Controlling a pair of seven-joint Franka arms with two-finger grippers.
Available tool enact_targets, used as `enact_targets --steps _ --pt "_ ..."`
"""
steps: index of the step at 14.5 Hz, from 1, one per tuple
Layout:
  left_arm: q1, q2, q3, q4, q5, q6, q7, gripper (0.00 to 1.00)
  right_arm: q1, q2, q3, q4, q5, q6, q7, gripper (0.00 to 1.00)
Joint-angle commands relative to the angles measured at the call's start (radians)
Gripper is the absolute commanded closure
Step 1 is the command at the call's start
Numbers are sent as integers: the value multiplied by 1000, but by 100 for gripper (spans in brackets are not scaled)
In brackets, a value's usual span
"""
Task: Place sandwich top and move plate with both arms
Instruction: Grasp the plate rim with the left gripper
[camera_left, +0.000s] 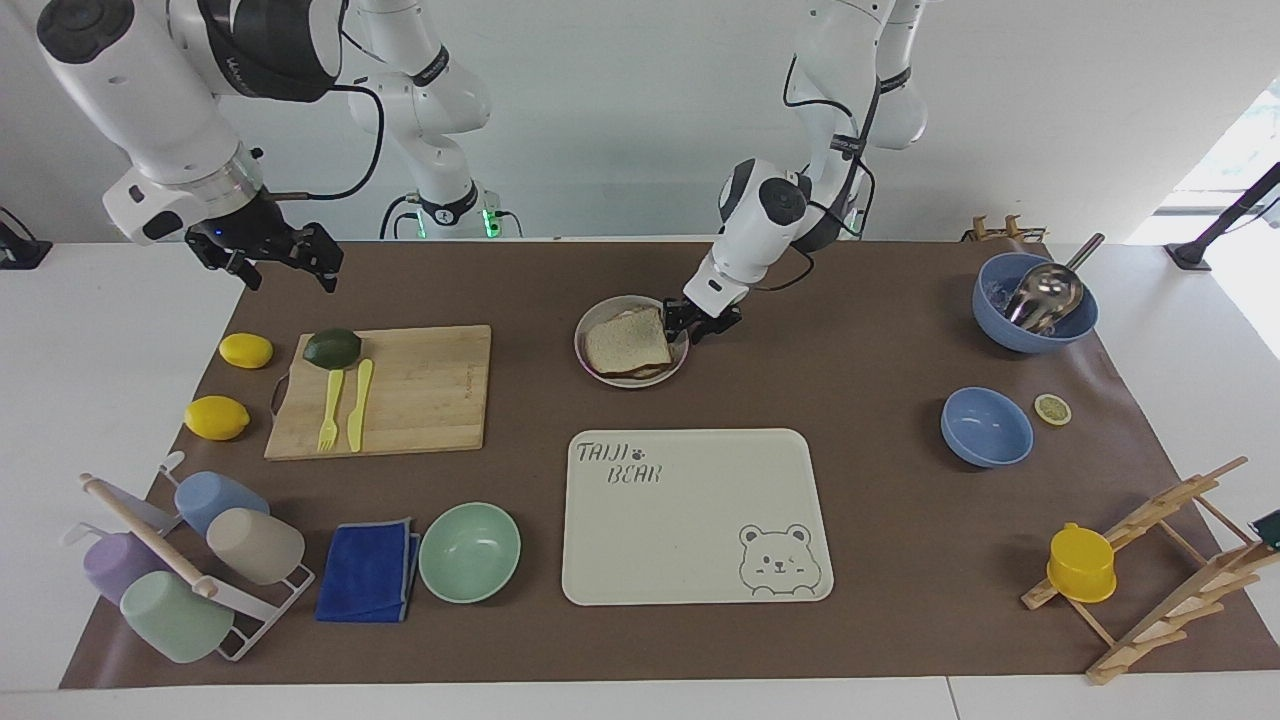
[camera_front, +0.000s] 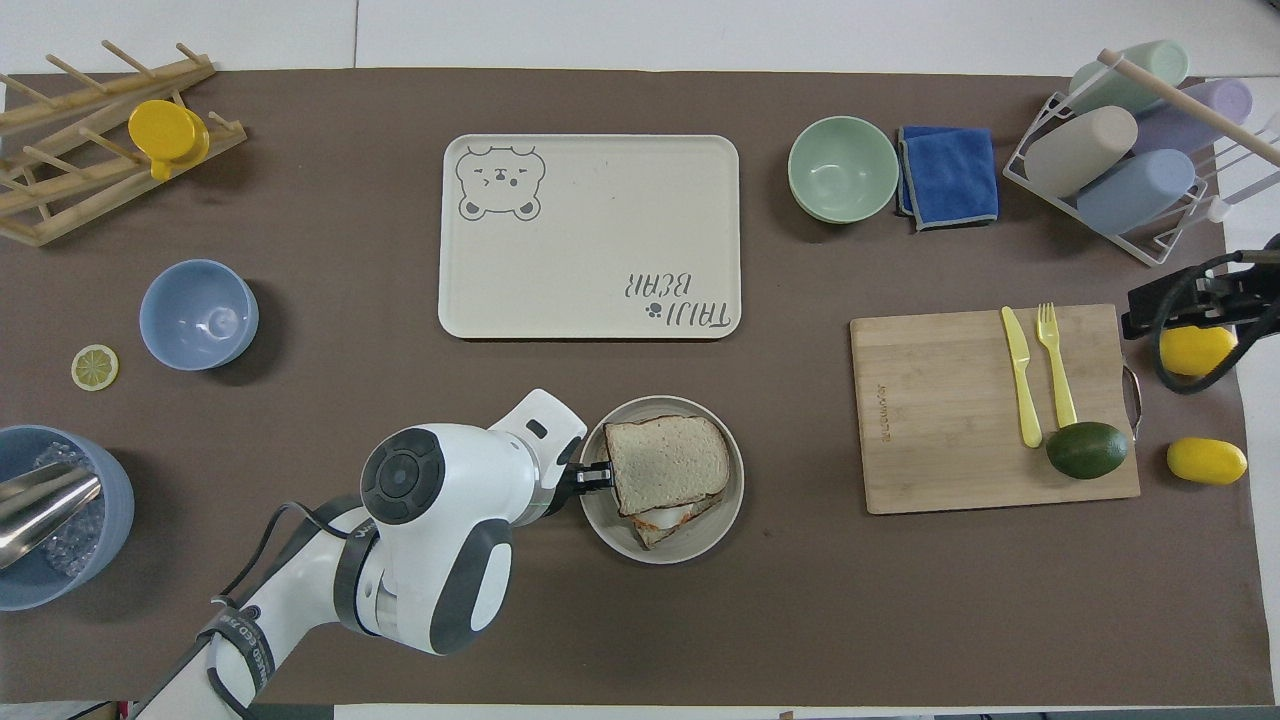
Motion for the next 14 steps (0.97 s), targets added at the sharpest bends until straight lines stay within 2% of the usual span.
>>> enact_targets --steps 1,2,4,8,10,12,14 --pt "-20 1 14 -11 -23 28 5 79 -3 -23 0 -28 26 17 -15 0" --pt "-20 1 14 -11 -23 28 5 84 -5 -23 0 -28 26 17 -15 0" --pt "-18 1 14 -11 -24 28 5 100 -8 -23 0 -28 28 17 -15 0" --pt "-6 0 14 -8 -24 17 4 100 -8 -23 0 -28 28 17 -15 0" --pt "34 -14 14 3 -23 -15 5 100 -10 -23 0 -28 28 17 -15 0" --pt "89 -22 17 87 -23 -125 8 100 -10 -23 0 -28 28 17 -15 0" --pt "172 2 17 206 -21 -240 25 100 -10 -23 0 -28 28 17 -15 0"
